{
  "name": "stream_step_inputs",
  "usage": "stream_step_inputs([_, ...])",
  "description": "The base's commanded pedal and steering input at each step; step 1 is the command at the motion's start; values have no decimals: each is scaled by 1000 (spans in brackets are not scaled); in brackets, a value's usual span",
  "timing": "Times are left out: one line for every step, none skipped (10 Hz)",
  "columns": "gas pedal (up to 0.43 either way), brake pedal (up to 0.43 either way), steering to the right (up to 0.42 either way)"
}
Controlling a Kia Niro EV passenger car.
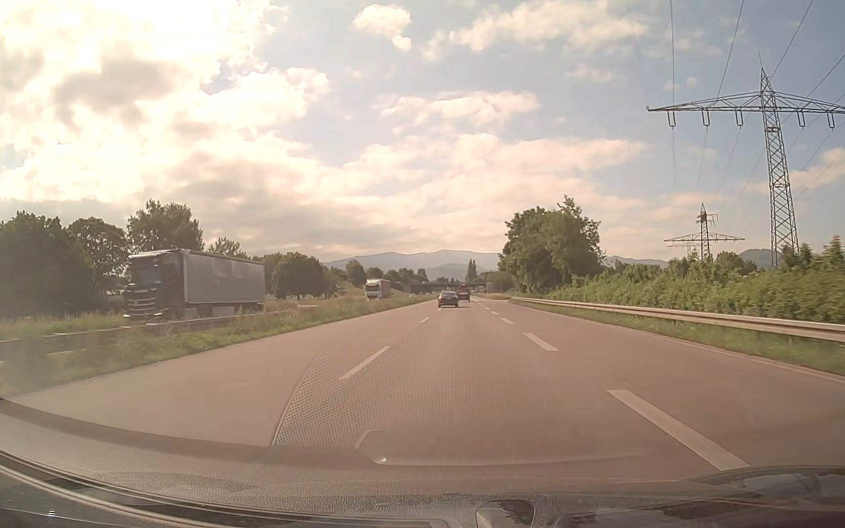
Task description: Follow the waypoints while adhering to traffic rules and regulations
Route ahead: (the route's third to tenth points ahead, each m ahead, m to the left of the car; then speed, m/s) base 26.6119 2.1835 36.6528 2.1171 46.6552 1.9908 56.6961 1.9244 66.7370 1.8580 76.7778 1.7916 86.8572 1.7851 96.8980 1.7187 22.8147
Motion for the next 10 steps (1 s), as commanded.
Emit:
stream_step_inputs([177, 0, -3])
stream_step_inputs([177, 0, -3])
stream_step_inputs([177, 0, -3])
stream_step_inputs([177, 0, -3])
stream_step_inputs([177, 0, -3])
stream_step_inputs([177, 0, -3])
stream_step_inputs([177, 0, -3])
stream_step_inputs([177, 0, -2])
stream_step_inputs([177, 0, -2])
stream_step_inputs([177, 0, -1])
